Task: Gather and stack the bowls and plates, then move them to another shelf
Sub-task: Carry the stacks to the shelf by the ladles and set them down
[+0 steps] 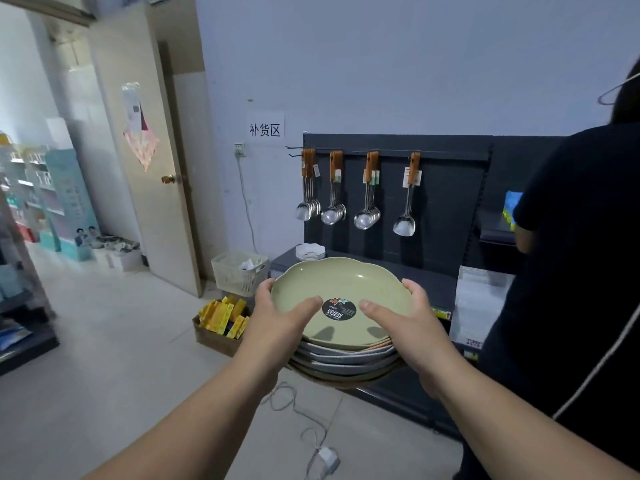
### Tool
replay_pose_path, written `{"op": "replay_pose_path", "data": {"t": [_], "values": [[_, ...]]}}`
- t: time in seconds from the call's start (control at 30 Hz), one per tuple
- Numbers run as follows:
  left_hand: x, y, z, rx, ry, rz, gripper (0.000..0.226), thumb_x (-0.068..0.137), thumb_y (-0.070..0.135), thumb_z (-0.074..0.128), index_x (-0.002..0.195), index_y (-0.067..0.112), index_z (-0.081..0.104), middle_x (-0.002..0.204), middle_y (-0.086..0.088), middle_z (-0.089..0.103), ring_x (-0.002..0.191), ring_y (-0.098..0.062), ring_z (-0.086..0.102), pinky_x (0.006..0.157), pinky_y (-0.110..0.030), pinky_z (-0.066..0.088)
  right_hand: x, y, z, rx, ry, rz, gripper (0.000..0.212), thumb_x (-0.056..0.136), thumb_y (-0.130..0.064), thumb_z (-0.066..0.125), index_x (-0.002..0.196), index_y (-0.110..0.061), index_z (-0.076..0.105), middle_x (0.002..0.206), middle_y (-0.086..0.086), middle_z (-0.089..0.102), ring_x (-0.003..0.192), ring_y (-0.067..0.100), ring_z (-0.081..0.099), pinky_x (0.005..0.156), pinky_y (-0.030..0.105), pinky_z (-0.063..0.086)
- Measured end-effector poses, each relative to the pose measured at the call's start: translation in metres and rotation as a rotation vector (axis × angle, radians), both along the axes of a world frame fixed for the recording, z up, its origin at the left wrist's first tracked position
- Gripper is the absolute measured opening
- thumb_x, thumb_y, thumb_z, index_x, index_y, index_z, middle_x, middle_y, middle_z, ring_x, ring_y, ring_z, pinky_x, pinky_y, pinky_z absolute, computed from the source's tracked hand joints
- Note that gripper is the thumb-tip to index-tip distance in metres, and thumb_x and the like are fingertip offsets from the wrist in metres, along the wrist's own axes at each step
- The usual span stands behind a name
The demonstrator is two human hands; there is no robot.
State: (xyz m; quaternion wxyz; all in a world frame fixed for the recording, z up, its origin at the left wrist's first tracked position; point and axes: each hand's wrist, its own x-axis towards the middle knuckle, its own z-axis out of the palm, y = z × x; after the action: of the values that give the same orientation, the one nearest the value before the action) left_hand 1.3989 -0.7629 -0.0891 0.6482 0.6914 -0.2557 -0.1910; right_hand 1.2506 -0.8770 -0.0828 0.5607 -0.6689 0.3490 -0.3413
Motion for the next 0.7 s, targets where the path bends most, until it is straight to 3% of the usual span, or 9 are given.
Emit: {"op": "replay_pose_path", "data": {"t": [0.07,0.17,0.3,0.43,0.53,0.7], "values": [[0.039,-0.011,0.001,0.02,-0.003,-0.026,0.075,0.072,0.046,0.072,0.135,0.04,0.033,0.119,0.005,0.056,0.102,-0.022,0.06,0.065,-0.033,0.052,0.036,-0.006,0.0,0.0,-0.01,-0.029,0.078,0.082,-0.037,0.075,0.144,-0.033,0.029,0.112,-0.013,0.054,0.078,-0.003,0.055,0.061,0.016,0.041],[0.098,-0.024,0.003,0.019,0.015,-0.098,0.075,0.072,0.045,0.073,0.135,0.042,0.031,0.12,0.003,0.055,0.101,-0.02,0.059,0.077,-0.038,0.055,0.091,-0.014,-0.001,0.01,-0.017,-0.082,0.082,0.08,-0.04,0.076,0.146,-0.034,0.027,0.121,-0.009,0.054,0.089,-0.002,0.054,0.07,0.022,0.044],[0.165,-0.044,0.009,0.04,-0.003,-0.18,0.075,0.077,0.041,0.071,0.139,0.036,0.028,0.116,0.003,0.054,0.094,-0.012,0.057,0.064,-0.026,0.047,0.152,-0.025,-0.002,0.055,-0.031,-0.137,0.083,0.078,-0.04,0.077,0.144,-0.035,0.028,0.124,-0.008,0.055,0.1,0.008,0.059,0.08,0.026,0.047],[0.214,-0.07,0.002,0.041,0.039,-0.228,0.084,0.064,0.048,0.074,0.135,0.043,0.029,0.115,0.005,0.056,0.101,-0.019,0.059,0.08,-0.036,0.053,0.197,-0.044,-0.005,0.078,-0.029,-0.18,0.084,0.077,-0.039,0.079,0.145,-0.035,0.028,0.123,-0.009,0.056,0.107,0.012,0.059,0.085,0.028,0.047],[0.24,-0.097,-0.007,0.042,0.06,-0.252,0.082,0.066,0.046,0.075,0.135,0.041,0.03,0.115,0.006,0.057,0.103,-0.019,0.059,0.087,-0.039,0.052,0.221,-0.067,-0.009,0.089,-0.016,-0.197,0.083,0.077,-0.039,0.078,0.144,-0.035,0.029,0.119,-0.011,0.057,0.101,0.008,0.061,0.08,0.026,0.047],[0.268,-0.159,-0.011,0.04,0.016,-0.247,0.065,0.078,0.036,0.072,0.132,0.03,0.036,0.108,0.01,0.057,0.095,-0.008,0.058,0.072,-0.026,0.048,0.249,-0.124,-0.017,0.095,-0.028,-0.218,0.078,0.081,-0.038,0.076,0.143,-0.033,0.029,0.115,-0.014,0.057,0.094,0.003,0.061,0.069,0.02,0.046]]}}
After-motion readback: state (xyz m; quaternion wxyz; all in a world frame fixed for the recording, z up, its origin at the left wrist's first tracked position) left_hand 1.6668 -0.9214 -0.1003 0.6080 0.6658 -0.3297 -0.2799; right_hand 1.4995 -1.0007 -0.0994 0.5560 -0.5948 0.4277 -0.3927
